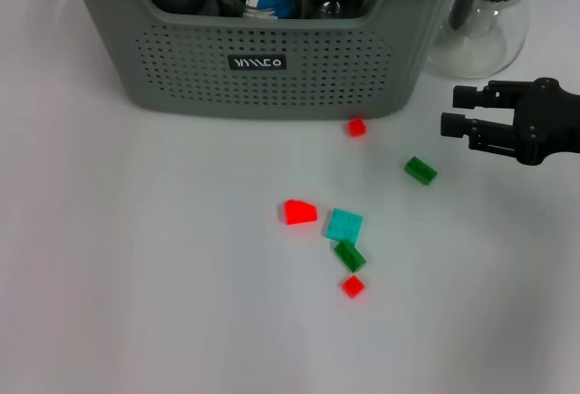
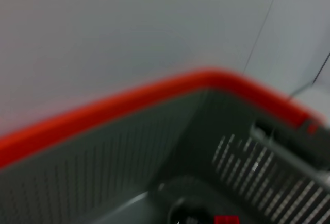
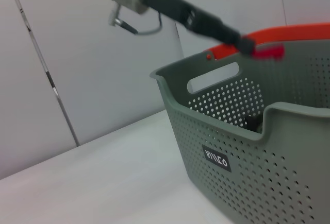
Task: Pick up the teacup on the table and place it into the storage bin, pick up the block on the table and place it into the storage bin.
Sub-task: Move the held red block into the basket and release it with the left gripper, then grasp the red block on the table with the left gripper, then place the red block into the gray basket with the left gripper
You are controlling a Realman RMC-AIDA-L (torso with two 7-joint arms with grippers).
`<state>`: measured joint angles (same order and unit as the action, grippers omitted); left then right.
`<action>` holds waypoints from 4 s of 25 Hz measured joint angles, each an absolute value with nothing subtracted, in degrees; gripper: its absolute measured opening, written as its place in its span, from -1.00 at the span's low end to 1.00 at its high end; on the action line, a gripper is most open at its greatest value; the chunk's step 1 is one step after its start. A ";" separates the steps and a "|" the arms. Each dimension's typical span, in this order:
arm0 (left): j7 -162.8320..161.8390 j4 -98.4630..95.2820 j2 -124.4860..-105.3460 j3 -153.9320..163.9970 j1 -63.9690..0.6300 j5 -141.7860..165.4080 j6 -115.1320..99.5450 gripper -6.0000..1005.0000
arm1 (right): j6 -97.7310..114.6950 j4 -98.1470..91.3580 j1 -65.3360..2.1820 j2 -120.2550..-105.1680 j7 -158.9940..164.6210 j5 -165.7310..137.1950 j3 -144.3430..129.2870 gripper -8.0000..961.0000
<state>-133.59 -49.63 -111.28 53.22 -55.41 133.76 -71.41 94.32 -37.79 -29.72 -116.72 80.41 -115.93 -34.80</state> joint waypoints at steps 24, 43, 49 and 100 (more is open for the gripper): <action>-115.43 -75.18 -120.74 43.04 -32.73 101.73 -90.70 0.06 | 94.21 -37.79 -29.52 -116.89 80.33 -115.93 -34.48 0.10; -51.24 -27.86 -124.33 36.20 -23.14 114.84 -88.29 0.19 | 93.57 -37.77 -30.51 -116.65 81.32 -115.93 -34.28 0.10; -44.87 -19.16 -124.57 36.75 -27.57 114.79 -76.75 0.16 | 93.51 -37.79 -30.09 -116.57 81.32 -115.93 -34.38 0.10; -36.01 -10.24 -124.53 36.22 -30.68 112.37 -68.61 -0.39 | 93.67 -37.79 -29.45 -116.46 81.30 -115.93 -34.29 0.10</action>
